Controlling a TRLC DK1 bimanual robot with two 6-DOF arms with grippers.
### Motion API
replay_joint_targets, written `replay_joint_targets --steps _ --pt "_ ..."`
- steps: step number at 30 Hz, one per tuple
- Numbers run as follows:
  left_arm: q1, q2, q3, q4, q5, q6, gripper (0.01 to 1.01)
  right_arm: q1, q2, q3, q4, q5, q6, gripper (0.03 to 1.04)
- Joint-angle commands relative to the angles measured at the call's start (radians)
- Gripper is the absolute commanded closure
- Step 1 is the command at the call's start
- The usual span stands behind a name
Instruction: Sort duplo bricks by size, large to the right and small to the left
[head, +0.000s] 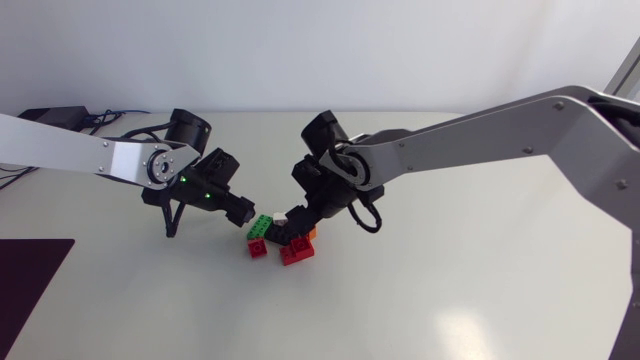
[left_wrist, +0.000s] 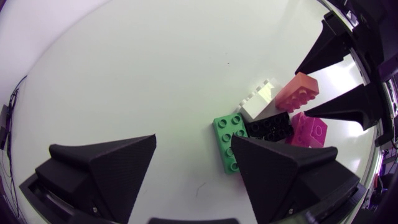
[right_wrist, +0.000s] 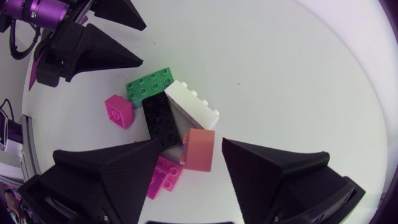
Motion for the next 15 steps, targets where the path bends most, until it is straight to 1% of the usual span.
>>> replay_joint_targets --steps 1,3,5,6,7,9,11,15 --pt "-0.003 0.003 -0.018 -0.011 0.021 0.025 0.308 0.016 0.035 0.013 0.012 0.009 -0.019 0.6" --pt "-0.003 0.004 -0.018 -0.014 0.026 0.025 0.37 0.018 0.038 0.011 0.012 0.013 -0.019 0.66" --pt "-0.006 0.003 -0.018 -0.023 0.034 0.025 0.389 0.016 0.037 0.002 0.014 0.012 -0.022 0.74" --pt "-0.009 0.004 -0.017 -0.026 0.035 0.025 0.425 0.013 0.034 -0.003 0.014 0.013 -0.022 0.76" --pt "-0.012 0.006 -0.015 -0.031 0.037 0.023 0.439 0.01 0.029 -0.009 0.021 0.013 -0.021 0.8" --pt "-0.024 0.015 -0.003 -0.051 0.037 0.019 0.443 -0.002 0.02 -0.018 0.025 0.016 -0.018 0.81" --pt "-0.032 0.02 0.018 -0.095 0.041 0.013 0.443 -0.016 0.006 -0.035 0.038 0.029 -0.018 0.84" --pt "-0.069 0.018 0.037 -0.118 0.049 -0.007 0.443 -0.036 -0.032 -0.087 0.064 0.039 -0.018 0.84"
